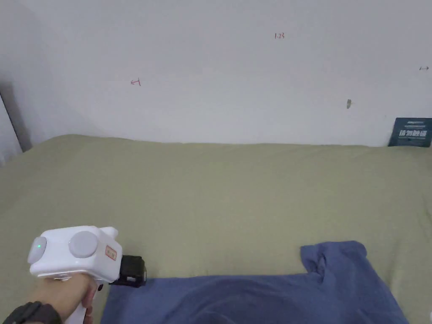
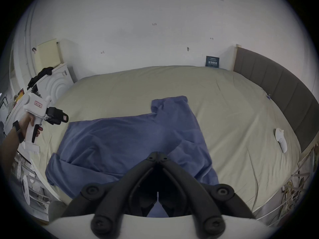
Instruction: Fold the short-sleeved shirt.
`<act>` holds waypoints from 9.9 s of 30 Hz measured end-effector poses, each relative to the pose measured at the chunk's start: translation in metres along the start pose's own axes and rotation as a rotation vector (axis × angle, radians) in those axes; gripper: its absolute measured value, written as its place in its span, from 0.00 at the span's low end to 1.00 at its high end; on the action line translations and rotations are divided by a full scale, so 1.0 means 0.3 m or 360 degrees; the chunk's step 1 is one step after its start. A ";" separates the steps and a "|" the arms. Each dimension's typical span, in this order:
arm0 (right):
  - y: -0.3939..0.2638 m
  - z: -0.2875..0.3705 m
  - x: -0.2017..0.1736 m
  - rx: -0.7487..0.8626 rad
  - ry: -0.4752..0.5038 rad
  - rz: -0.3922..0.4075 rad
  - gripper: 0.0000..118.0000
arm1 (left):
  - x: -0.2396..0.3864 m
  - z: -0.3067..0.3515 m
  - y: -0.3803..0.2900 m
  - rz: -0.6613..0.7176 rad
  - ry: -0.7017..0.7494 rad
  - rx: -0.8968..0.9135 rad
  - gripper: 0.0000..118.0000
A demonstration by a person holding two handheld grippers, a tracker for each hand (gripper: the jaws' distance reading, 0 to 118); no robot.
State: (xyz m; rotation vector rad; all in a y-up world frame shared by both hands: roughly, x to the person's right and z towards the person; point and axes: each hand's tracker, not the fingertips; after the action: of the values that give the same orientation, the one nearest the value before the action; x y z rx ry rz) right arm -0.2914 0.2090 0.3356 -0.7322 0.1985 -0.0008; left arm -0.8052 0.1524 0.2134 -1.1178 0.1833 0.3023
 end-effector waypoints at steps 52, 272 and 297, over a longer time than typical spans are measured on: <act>0.271 0.080 0.247 -0.0236 0.0256 0.0336 0.02 | -0.019 0.562 -0.419 -0.0530 -0.0289 0.0418 0.04; -0.305 0.558 0.150 0.0258 0.0100 -0.0372 0.02 | 0.264 0.124 -0.889 0.0618 -0.1211 -0.0010 0.08; -0.226 0.414 0.007 0.0164 0.0198 -0.0195 0.02 | 0.301 0.550 -0.734 -0.0343 -0.0166 0.0290 0.08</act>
State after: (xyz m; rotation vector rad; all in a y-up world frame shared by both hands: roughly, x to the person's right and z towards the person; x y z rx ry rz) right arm -0.2623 0.2409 0.4704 -0.6410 0.2701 -0.1722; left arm -0.6485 0.2260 0.4458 -0.9294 -0.0027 0.1476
